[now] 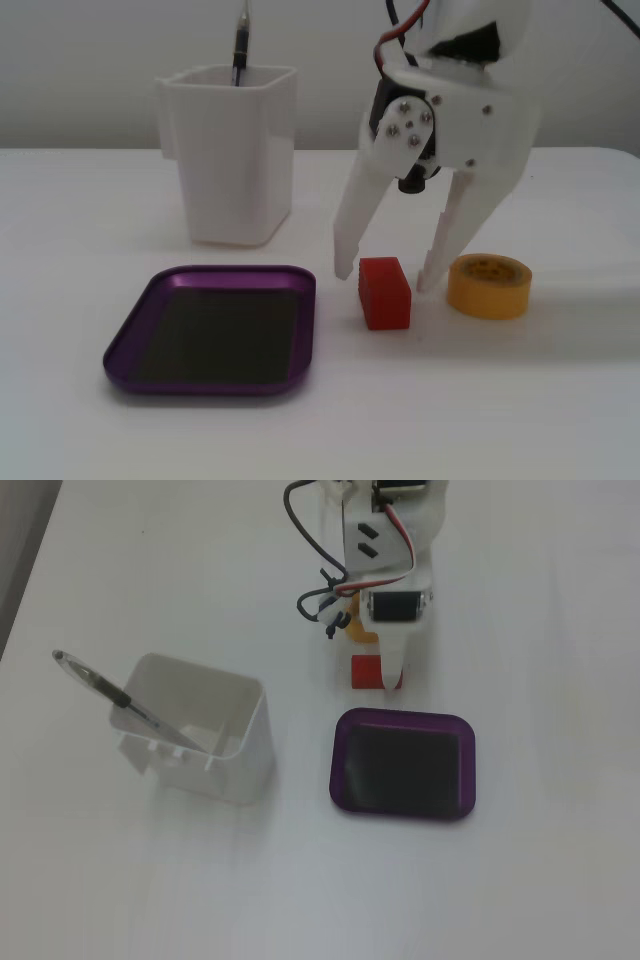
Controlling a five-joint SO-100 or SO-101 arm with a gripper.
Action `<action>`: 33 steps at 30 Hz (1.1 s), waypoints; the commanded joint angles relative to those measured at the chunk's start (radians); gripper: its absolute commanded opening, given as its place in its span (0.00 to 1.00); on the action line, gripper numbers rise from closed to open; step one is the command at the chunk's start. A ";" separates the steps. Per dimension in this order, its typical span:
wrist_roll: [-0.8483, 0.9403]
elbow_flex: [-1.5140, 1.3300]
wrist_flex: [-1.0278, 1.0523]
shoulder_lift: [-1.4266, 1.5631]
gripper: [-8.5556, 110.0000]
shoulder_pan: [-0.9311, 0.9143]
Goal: Pick up the red cube and place it in the box.
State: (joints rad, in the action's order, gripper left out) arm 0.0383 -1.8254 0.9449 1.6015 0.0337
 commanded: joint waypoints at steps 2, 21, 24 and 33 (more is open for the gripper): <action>0.005 0.041 -0.014 -0.031 0.23 0.000; 0.078 0.048 -0.066 -0.120 0.07 -0.067; 0.072 0.121 0.025 -0.081 0.07 -0.063; 0.071 0.324 0.167 0.181 0.07 -0.023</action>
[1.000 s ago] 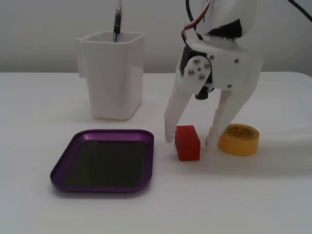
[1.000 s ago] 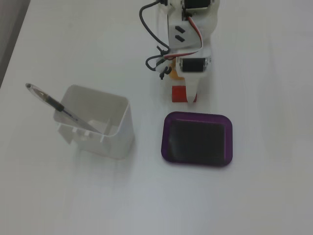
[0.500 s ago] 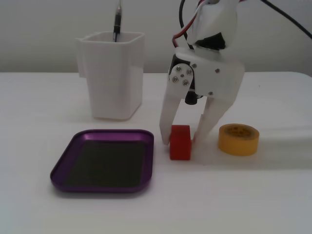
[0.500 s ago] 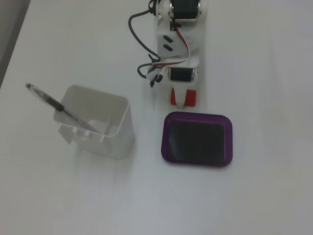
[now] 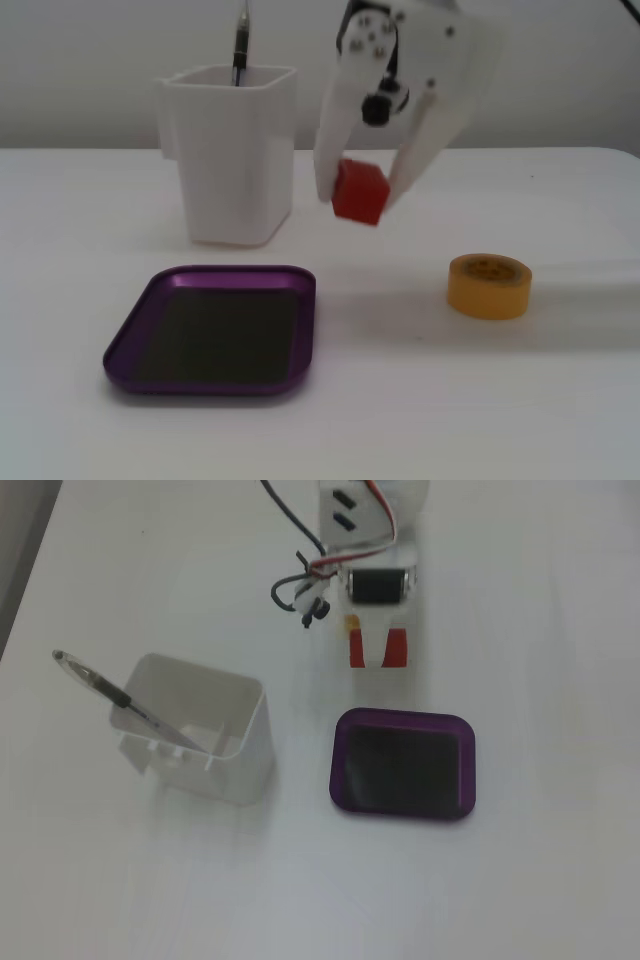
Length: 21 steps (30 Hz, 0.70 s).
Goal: Pick up the red cube and place it in the box.
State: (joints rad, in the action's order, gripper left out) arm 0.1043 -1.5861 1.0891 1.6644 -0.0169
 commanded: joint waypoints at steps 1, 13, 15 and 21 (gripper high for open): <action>0.005 0.097 0.028 0.137 0.07 0.048; -0.161 0.126 -0.319 -0.067 0.07 0.115; -0.163 0.149 -0.348 -0.146 0.07 0.114; -0.163 0.238 -0.356 -0.333 0.07 0.005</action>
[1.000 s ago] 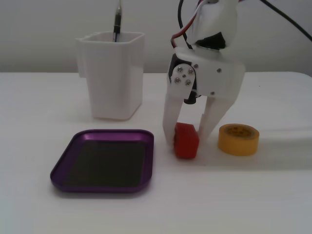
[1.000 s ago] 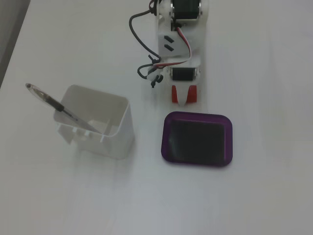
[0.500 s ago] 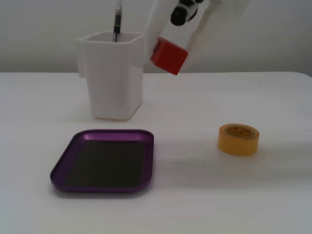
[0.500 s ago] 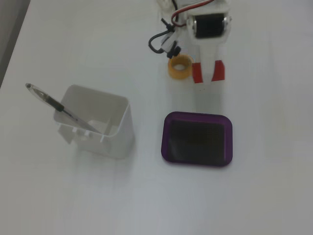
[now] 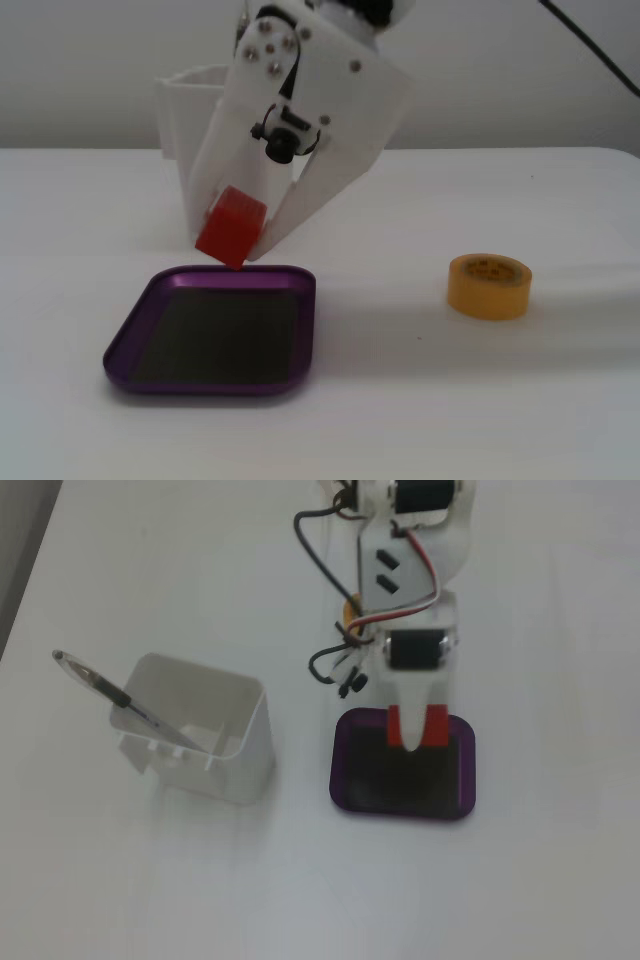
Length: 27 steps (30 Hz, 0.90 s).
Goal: Pick up the red cube and place it in the box.
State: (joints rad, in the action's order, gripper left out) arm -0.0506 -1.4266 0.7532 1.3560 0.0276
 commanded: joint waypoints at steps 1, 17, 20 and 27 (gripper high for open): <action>-0.008 0.095 -0.017 -0.048 0.07 -0.052; 0.002 0.123 -0.015 -0.149 0.07 -0.071; 0.002 0.120 -0.015 -0.149 0.07 -0.072; -0.011 0.123 0.052 -0.133 0.18 -0.071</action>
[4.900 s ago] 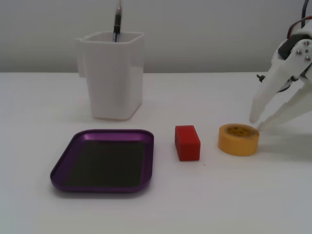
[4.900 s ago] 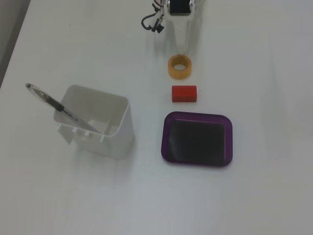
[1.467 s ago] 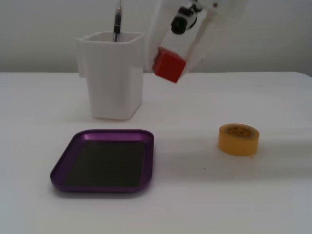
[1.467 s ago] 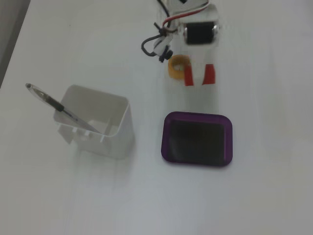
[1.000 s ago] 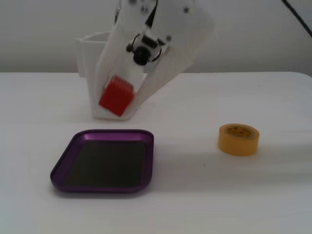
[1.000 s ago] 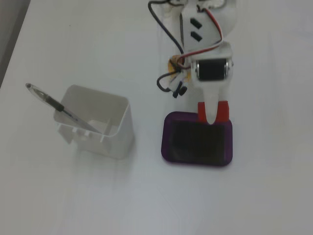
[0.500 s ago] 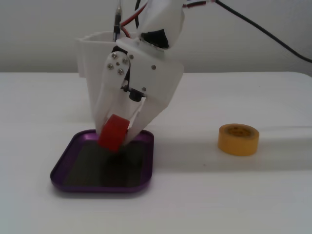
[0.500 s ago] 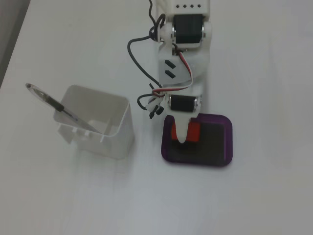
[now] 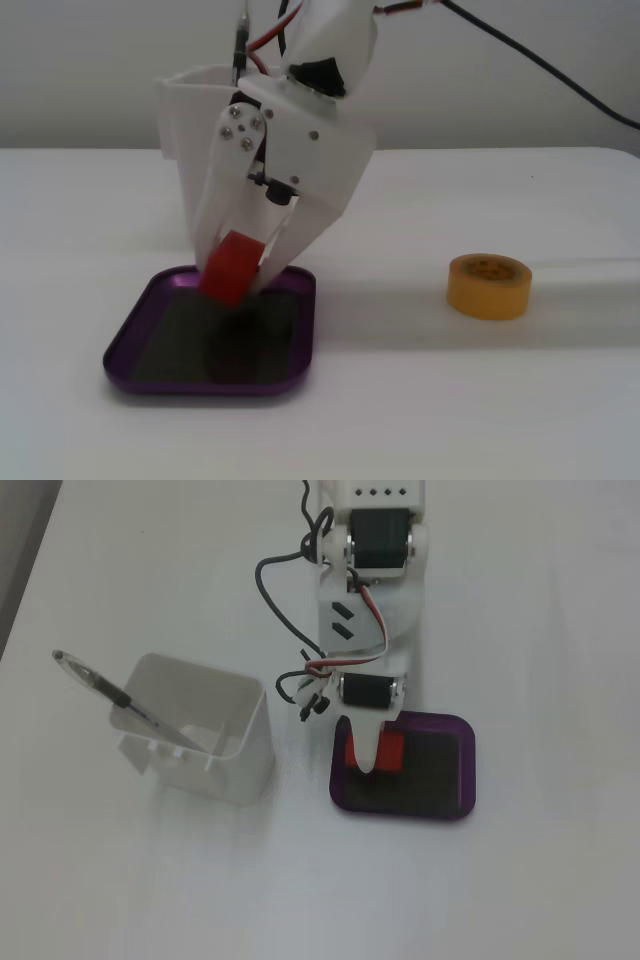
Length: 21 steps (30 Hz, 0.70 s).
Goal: Pick up the red cube and place it in the box.
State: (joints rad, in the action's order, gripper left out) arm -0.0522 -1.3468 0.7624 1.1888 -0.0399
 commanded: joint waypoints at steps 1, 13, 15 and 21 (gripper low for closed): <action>-0.009 0.048 0.063 0.034 0.19 -0.003; -0.012 0.532 0.569 0.153 0.20 0.011; -0.012 0.617 0.663 0.215 0.20 0.035; -0.008 0.715 0.916 0.428 0.20 0.103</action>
State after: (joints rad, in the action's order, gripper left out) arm -0.0522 -0.6918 1.5892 1.4696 0.0506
